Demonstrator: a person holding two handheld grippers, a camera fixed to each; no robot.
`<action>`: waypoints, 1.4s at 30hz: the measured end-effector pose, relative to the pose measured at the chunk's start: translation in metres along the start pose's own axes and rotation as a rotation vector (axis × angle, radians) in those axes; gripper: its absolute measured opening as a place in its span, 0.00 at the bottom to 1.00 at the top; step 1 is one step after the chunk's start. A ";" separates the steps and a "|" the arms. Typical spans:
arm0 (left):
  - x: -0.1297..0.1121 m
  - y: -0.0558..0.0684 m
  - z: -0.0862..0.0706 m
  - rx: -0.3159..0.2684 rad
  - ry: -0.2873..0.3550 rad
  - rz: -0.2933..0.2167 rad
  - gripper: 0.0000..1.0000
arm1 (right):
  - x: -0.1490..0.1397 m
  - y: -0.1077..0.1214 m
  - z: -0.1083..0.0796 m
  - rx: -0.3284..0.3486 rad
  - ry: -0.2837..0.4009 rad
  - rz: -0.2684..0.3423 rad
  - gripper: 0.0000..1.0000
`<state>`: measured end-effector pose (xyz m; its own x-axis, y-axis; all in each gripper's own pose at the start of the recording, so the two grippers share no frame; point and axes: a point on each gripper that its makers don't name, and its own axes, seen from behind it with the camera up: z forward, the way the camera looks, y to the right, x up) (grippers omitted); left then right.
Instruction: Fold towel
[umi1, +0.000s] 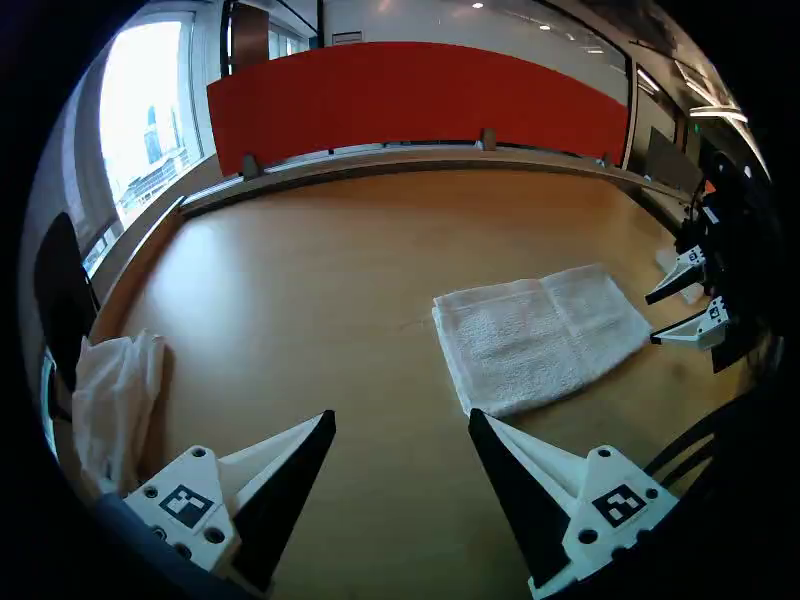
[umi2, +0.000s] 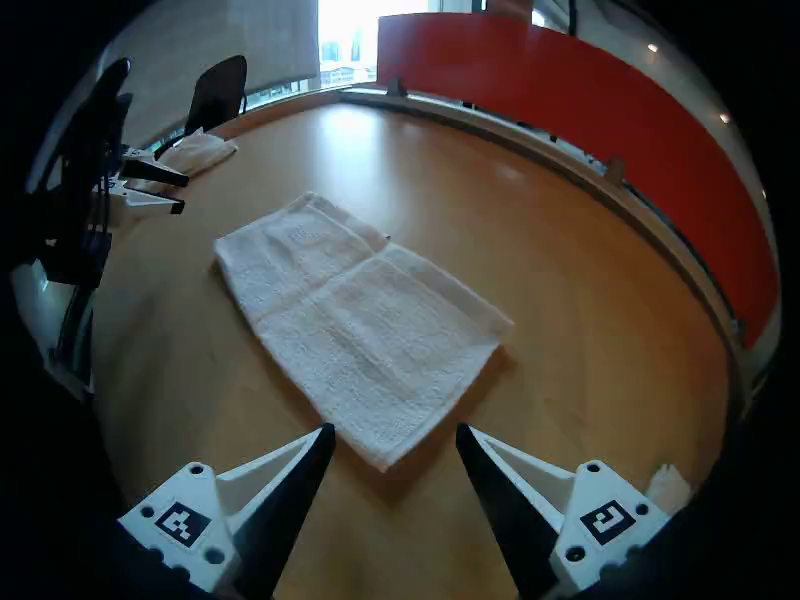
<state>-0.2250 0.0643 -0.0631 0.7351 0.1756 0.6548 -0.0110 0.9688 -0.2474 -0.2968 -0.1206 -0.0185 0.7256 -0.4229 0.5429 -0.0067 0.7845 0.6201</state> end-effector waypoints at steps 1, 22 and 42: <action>-0.001 -0.001 -0.001 0.002 0.003 -0.002 0.99 | -0.001 0.000 0.000 0.002 -0.003 -0.001 0.94; -0.008 -0.001 -0.021 0.018 0.106 -0.015 0.99 | -0.020 -0.005 0.001 0.032 -0.059 -0.034 0.74; -0.010 -0.008 -0.036 0.049 0.178 -0.038 0.99 | -0.023 -0.005 0.004 0.051 -0.065 -0.023 0.25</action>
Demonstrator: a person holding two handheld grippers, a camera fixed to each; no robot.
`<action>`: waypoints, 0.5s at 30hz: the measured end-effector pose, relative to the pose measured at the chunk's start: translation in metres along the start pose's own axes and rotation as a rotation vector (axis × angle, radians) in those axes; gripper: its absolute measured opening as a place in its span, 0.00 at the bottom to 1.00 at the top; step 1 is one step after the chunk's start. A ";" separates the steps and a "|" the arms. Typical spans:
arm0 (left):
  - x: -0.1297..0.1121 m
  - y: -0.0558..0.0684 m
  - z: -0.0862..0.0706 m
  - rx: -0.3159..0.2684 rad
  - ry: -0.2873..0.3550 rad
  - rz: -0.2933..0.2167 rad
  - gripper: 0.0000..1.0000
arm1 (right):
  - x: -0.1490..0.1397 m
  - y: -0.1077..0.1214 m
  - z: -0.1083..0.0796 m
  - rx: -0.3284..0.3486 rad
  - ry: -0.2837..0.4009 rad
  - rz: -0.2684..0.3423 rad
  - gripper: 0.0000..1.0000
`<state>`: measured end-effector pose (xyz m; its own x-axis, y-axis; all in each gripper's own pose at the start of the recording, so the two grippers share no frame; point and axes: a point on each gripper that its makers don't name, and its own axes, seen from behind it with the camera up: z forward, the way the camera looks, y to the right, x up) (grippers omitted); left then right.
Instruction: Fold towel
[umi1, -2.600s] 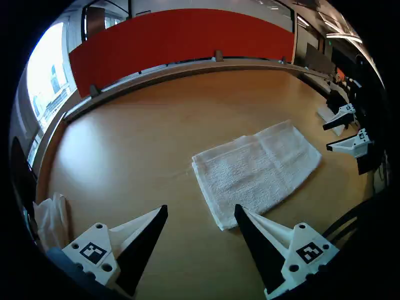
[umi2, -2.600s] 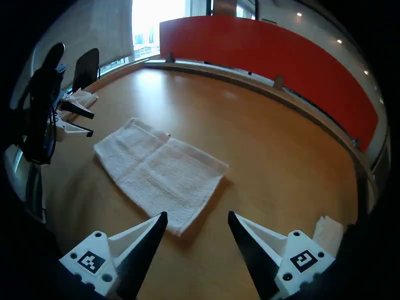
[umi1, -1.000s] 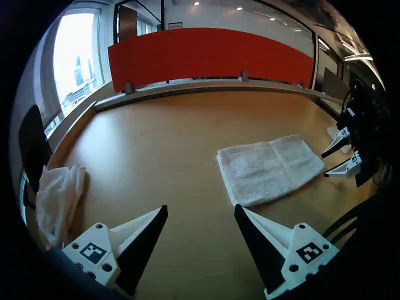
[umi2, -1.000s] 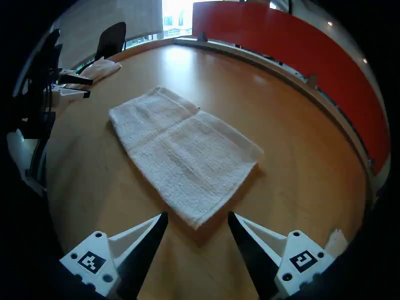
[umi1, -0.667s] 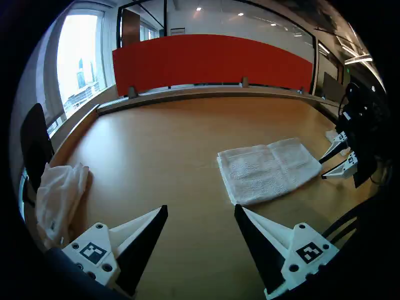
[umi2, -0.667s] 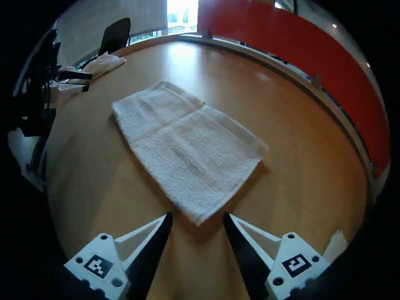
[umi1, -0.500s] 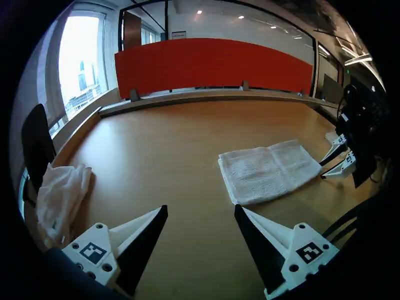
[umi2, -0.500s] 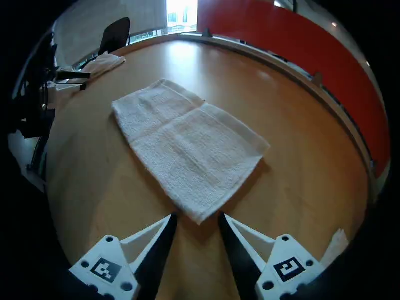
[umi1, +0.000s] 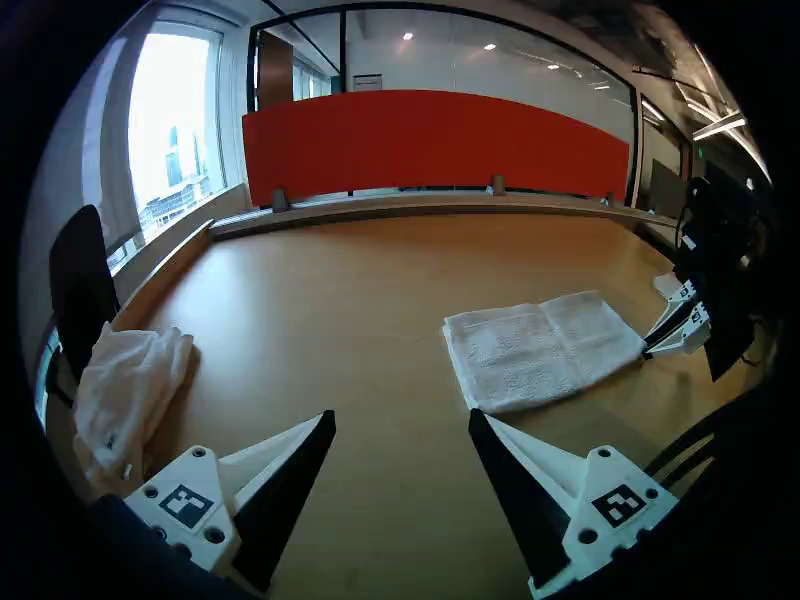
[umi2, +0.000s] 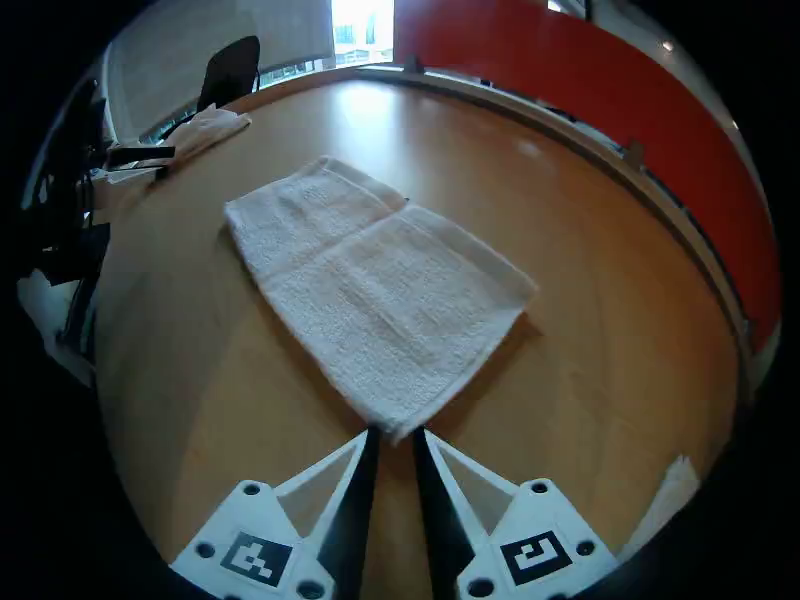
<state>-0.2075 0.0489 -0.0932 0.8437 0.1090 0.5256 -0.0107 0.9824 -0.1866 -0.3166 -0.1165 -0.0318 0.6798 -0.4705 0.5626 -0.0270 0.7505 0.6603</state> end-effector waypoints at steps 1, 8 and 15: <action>0.000 0.000 0.000 0.001 0.001 -0.002 0.99 | 0.000 0.000 0.000 0.001 0.000 0.000 0.25; -0.003 0.000 -0.001 0.004 0.005 -0.018 0.99 | 0.002 -0.002 -0.001 0.002 0.010 0.003 0.05; -0.004 0.000 -0.001 0.004 0.002 -0.012 0.99 | 0.006 -0.001 -0.005 -0.013 0.024 0.014 0.04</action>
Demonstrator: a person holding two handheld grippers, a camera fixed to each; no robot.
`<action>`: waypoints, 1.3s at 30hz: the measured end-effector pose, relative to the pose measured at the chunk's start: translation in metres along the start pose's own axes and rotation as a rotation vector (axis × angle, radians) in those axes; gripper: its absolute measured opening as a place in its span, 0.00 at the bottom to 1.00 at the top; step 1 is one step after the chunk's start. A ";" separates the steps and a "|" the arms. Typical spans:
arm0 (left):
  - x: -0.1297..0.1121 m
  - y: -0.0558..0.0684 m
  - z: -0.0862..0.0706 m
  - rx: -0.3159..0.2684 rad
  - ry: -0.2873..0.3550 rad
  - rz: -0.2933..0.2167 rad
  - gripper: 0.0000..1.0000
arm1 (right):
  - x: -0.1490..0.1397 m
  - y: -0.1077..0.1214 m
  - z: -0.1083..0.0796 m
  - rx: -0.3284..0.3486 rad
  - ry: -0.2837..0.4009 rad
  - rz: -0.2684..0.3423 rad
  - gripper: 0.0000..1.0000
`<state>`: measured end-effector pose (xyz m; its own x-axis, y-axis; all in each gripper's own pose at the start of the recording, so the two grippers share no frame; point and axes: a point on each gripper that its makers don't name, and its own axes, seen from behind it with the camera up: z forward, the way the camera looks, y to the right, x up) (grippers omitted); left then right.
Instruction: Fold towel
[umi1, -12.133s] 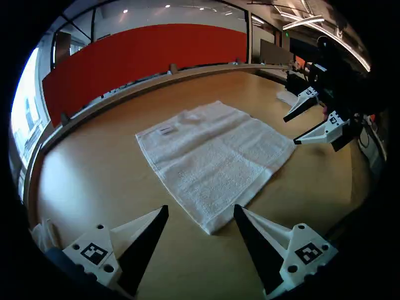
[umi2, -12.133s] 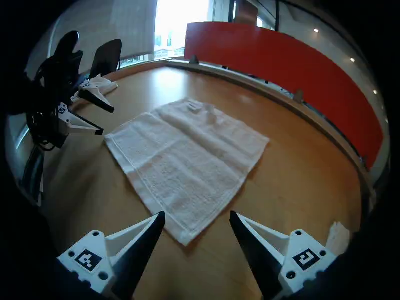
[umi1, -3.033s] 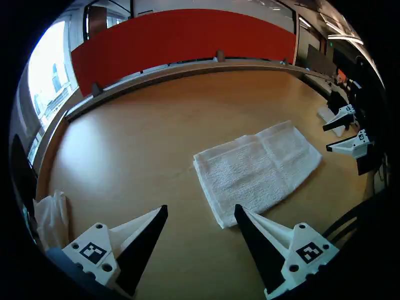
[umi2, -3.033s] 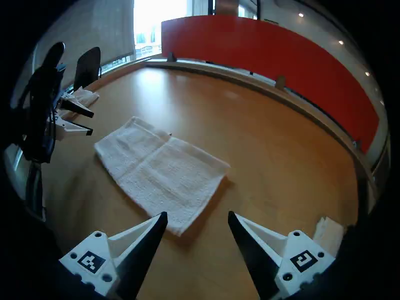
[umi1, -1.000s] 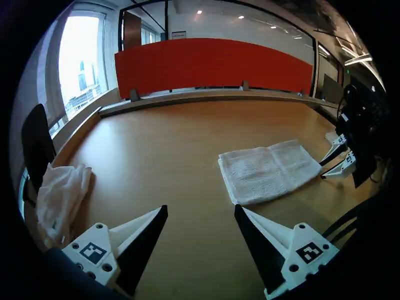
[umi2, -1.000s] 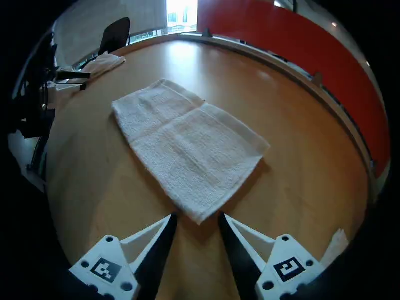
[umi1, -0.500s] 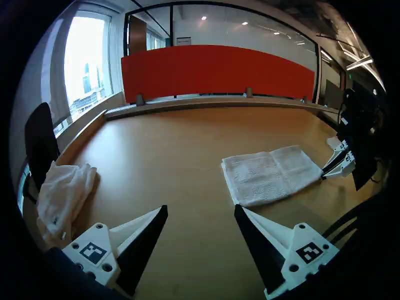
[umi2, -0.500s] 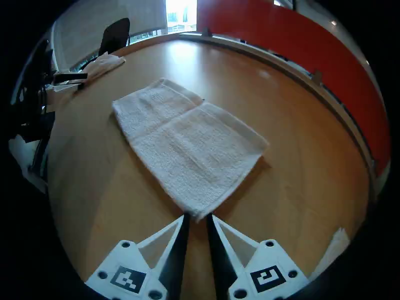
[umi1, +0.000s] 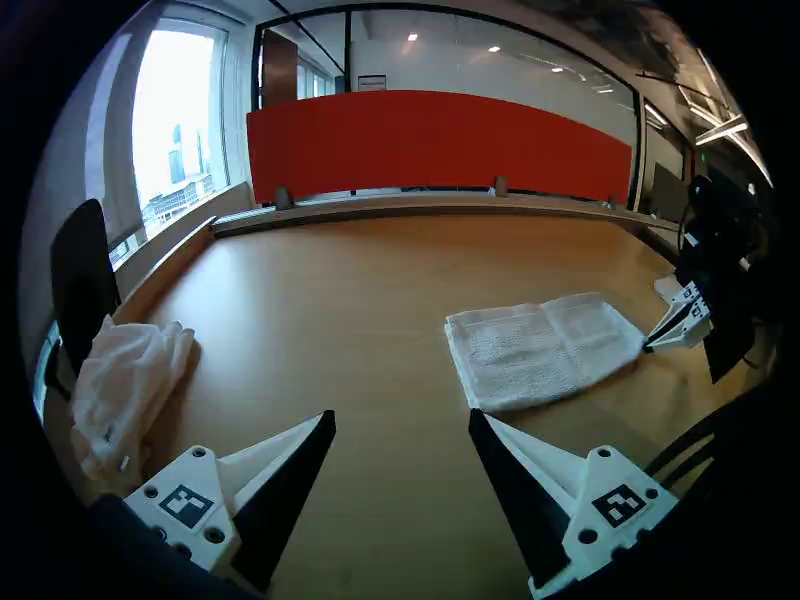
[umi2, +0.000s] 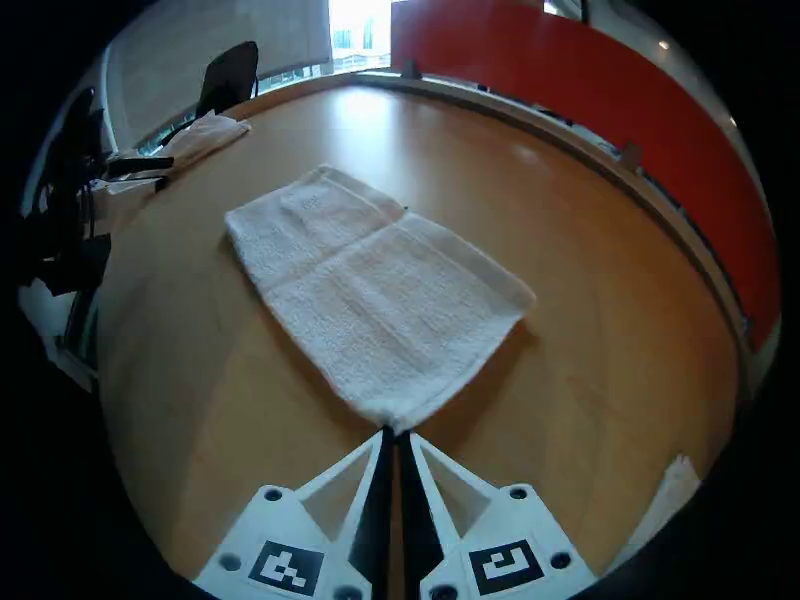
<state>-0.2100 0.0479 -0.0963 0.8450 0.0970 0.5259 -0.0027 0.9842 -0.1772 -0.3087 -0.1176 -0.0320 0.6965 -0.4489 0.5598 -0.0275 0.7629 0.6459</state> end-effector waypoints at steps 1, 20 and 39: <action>0.000 0.000 0.000 0.000 0.000 0.001 0.99 | 0.001 0.000 -0.001 -0.003 0.004 0.003 0.04; 0.000 0.003 -0.007 -0.014 -0.001 -0.007 0.99 | 0.009 0.013 -0.034 -0.061 0.057 0.037 0.04; -0.007 0.004 -0.024 -0.009 -0.007 -0.041 0.99 | 0.095 0.000 -0.039 -0.013 0.138 -0.106 0.04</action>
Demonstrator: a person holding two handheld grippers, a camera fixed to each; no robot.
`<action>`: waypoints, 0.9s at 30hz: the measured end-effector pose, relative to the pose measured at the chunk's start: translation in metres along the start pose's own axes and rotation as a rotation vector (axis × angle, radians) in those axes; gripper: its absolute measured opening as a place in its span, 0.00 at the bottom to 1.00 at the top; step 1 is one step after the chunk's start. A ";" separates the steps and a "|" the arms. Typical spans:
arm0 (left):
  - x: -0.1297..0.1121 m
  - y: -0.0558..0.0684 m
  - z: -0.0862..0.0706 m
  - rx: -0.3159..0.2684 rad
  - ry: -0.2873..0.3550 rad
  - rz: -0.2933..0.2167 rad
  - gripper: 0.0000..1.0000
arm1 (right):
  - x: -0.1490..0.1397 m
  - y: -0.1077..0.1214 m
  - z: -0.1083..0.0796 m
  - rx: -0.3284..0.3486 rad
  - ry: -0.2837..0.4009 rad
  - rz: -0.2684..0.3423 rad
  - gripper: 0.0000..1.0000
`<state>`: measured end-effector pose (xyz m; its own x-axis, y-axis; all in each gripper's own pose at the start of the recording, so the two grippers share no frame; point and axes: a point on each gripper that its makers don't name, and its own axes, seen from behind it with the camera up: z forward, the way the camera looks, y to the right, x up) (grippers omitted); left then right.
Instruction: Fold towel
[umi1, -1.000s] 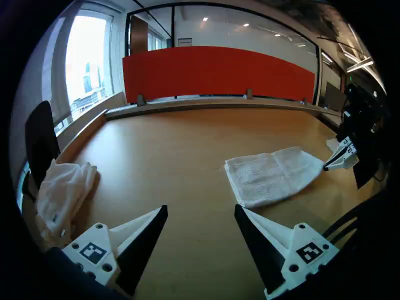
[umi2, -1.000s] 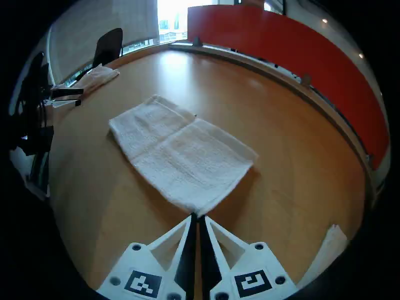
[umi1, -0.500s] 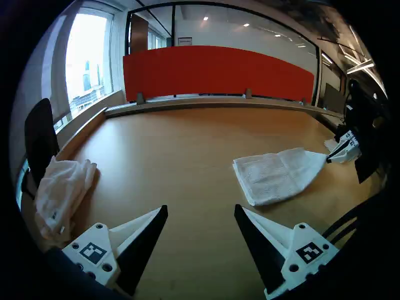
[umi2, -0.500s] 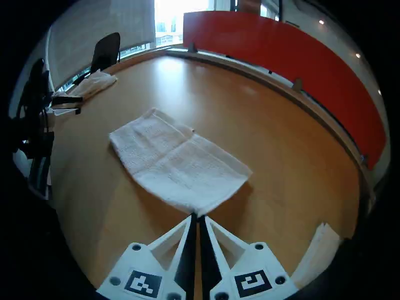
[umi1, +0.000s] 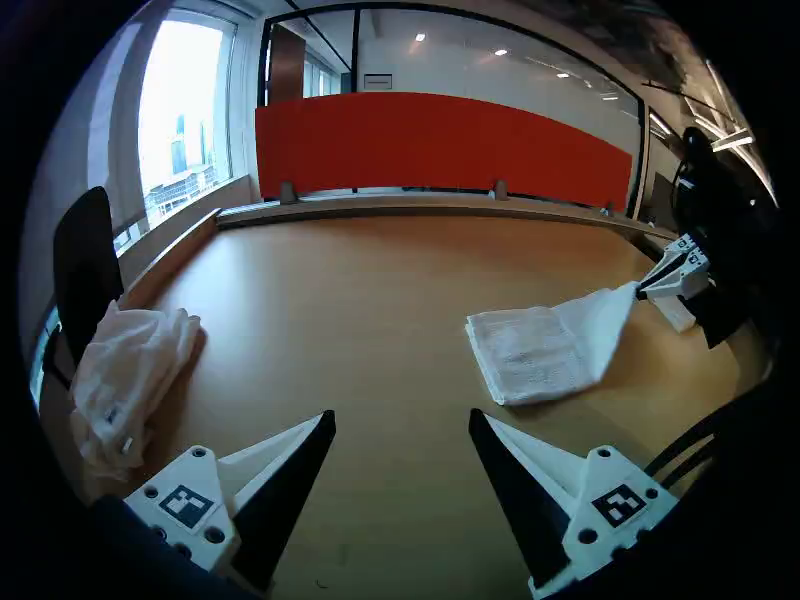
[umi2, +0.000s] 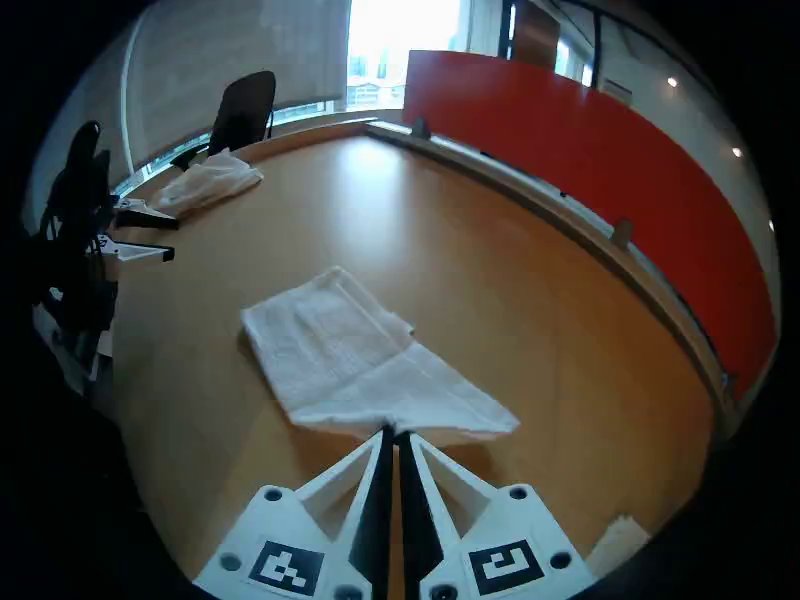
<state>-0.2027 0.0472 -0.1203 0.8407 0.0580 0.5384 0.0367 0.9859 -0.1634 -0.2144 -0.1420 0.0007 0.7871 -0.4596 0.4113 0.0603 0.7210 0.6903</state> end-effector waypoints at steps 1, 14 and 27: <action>-0.001 0.000 -0.001 0.002 0.000 -0.002 0.99 | 0.007 -0.001 0.001 0.006 0.006 -0.011 0.04; -0.005 0.000 -0.012 0.012 0.005 -0.035 0.99 | 0.070 -0.022 0.020 0.097 0.046 -0.153 0.04; -0.012 -0.002 -0.020 0.019 -0.004 -0.044 0.99 | 0.090 -0.057 0.054 0.218 0.023 -0.269 0.04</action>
<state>-0.2025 0.0419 -0.1430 0.8363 0.0151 0.5480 0.0630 0.9903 -0.1235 -0.1800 -0.2525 0.0310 0.7747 -0.6045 0.1853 0.1372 0.4468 0.8841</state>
